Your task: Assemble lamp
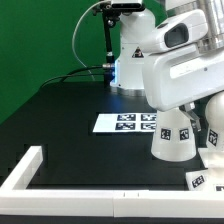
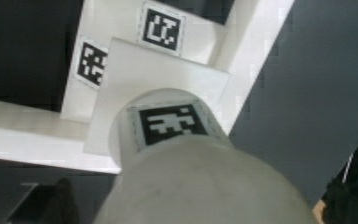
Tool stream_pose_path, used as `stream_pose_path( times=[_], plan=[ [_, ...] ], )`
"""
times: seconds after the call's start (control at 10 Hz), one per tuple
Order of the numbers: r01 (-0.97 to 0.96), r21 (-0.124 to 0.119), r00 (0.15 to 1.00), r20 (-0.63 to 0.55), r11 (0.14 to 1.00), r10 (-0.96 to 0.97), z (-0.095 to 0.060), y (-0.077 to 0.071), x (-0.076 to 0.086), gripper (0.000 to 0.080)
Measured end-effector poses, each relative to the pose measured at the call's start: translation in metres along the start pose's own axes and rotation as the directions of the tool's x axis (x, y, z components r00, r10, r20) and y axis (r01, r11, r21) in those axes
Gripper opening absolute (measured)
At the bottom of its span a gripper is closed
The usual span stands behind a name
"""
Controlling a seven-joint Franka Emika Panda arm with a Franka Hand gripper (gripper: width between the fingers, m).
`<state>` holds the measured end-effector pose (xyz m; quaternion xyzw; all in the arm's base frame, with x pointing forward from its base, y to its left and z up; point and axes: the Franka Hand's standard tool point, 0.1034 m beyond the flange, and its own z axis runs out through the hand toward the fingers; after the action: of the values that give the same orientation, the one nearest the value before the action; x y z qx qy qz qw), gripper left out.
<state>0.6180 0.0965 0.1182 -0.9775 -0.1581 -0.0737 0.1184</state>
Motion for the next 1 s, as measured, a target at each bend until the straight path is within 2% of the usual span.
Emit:
stream_pose_path(
  times=[0.1,0.2,0.5,0.7,1.0],
  plan=[
    [0.001,0.0,1.0,0.0,1.0,-0.001,0.0,0.0,0.0,0.0687],
    [-0.05,0.002,0.999,-0.002,0.999,0.05,-0.0003,-0.0001,0.0004,0.0573],
    [-0.26,0.009,0.965,-0.018,0.966,0.26,-0.0015,0.0007,0.0031,0.0573],
    [-0.536,0.038,0.841,-0.067,0.844,0.537,-0.0026,0.0026,0.0005,0.0573],
    [-0.855,0.119,0.501,-0.061,0.504,0.864,-0.0013,0.0025,-0.005,0.0574]
  ],
)
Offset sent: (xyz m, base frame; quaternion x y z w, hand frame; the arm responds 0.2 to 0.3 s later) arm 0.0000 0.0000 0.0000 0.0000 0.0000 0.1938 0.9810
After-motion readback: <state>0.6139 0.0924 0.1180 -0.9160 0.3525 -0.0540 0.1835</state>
